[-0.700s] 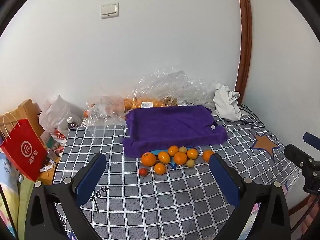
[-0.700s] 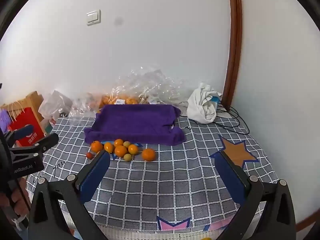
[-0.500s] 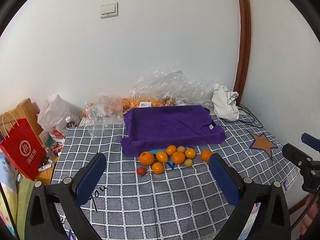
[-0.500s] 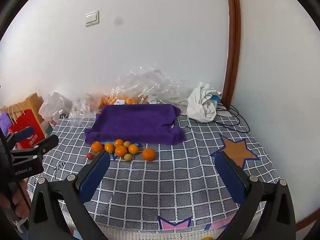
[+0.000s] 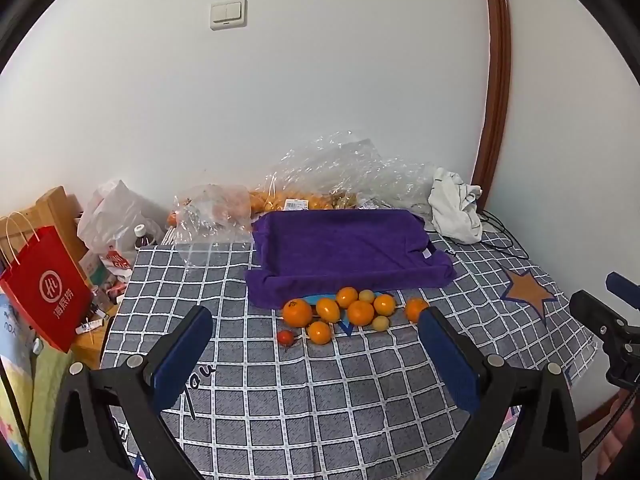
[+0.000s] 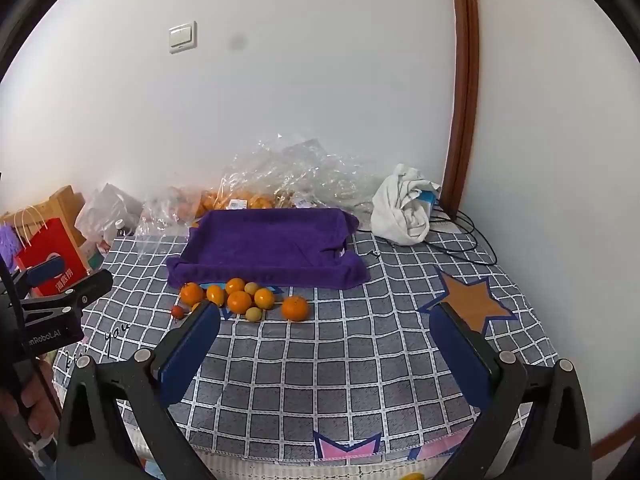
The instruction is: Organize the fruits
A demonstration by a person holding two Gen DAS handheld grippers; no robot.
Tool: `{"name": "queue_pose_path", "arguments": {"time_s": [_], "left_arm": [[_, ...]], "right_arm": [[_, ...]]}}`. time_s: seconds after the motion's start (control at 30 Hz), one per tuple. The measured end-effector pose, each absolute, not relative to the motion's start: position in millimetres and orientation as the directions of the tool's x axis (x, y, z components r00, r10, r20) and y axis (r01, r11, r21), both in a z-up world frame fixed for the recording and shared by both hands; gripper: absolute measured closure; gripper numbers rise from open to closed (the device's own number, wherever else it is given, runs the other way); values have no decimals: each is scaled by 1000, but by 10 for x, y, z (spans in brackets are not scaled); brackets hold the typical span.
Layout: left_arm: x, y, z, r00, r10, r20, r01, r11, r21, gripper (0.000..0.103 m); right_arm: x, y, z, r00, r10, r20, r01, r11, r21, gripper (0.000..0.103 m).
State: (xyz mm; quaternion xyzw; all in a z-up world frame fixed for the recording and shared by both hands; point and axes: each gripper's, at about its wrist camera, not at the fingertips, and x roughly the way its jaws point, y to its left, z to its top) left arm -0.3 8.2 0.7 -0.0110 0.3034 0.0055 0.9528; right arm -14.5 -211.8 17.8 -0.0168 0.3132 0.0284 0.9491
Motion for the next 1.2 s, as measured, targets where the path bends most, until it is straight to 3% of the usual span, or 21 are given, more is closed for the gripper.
{"name": "queue_pose_path", "arguments": {"time_s": [1.2], "left_arm": [[-35, 61, -2, 816, 6, -579, -17, 1000, -14, 0]], "right_arm": [[-170, -2069, 168, 806, 39, -590, -69, 997, -28, 0]]}}
